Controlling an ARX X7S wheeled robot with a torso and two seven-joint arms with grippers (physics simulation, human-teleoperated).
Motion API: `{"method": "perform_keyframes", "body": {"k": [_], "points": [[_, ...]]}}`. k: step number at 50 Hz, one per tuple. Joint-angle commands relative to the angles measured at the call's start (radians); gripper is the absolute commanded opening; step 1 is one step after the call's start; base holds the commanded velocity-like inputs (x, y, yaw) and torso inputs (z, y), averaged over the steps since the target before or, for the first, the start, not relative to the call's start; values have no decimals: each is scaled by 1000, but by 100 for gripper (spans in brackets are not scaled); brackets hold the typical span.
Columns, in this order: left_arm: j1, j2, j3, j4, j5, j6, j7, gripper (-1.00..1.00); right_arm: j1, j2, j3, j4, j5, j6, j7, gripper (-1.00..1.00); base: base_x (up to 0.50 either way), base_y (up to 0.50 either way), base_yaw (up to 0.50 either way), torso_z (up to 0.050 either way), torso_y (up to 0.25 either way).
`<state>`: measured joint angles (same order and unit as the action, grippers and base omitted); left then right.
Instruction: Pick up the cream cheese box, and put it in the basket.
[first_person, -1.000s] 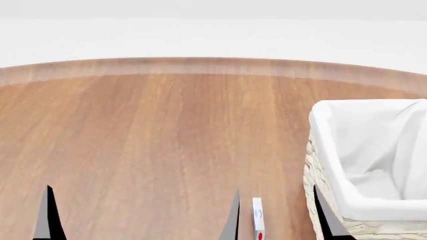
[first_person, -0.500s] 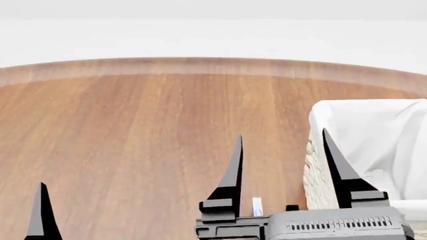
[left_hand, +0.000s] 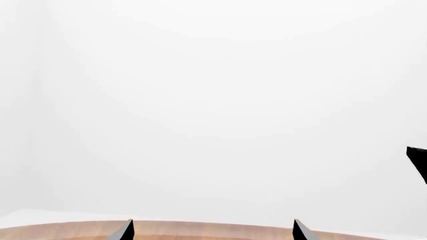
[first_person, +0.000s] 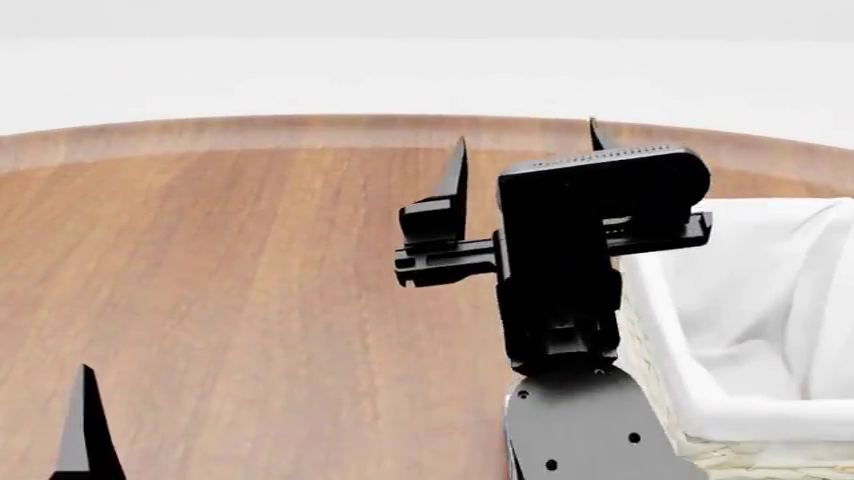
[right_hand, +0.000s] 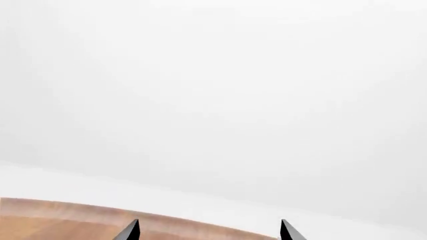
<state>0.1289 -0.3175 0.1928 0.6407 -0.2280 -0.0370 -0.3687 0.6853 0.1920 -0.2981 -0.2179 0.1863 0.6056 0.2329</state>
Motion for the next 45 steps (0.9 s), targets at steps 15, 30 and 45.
{"method": "perform_keyframes", "body": {"k": [15, 30, 45], "points": [[4, -7, 17, 6, 4, -1, -10, 100, 161, -126, -55, 729, -9, -281, -53, 100, 0, 0, 0, 0, 0], [11, -12, 12, -2, -24, 42, 2, 100, 194, -164, -80, 1047, 4, -464, -72, 100, 0, 0, 0, 0, 0], [24, -26, 26, 3, -14, 70, 15, 100, 200, -184, -136, 1238, 51, -579, -72, 100, 0, 0, 0, 0, 0]]}}
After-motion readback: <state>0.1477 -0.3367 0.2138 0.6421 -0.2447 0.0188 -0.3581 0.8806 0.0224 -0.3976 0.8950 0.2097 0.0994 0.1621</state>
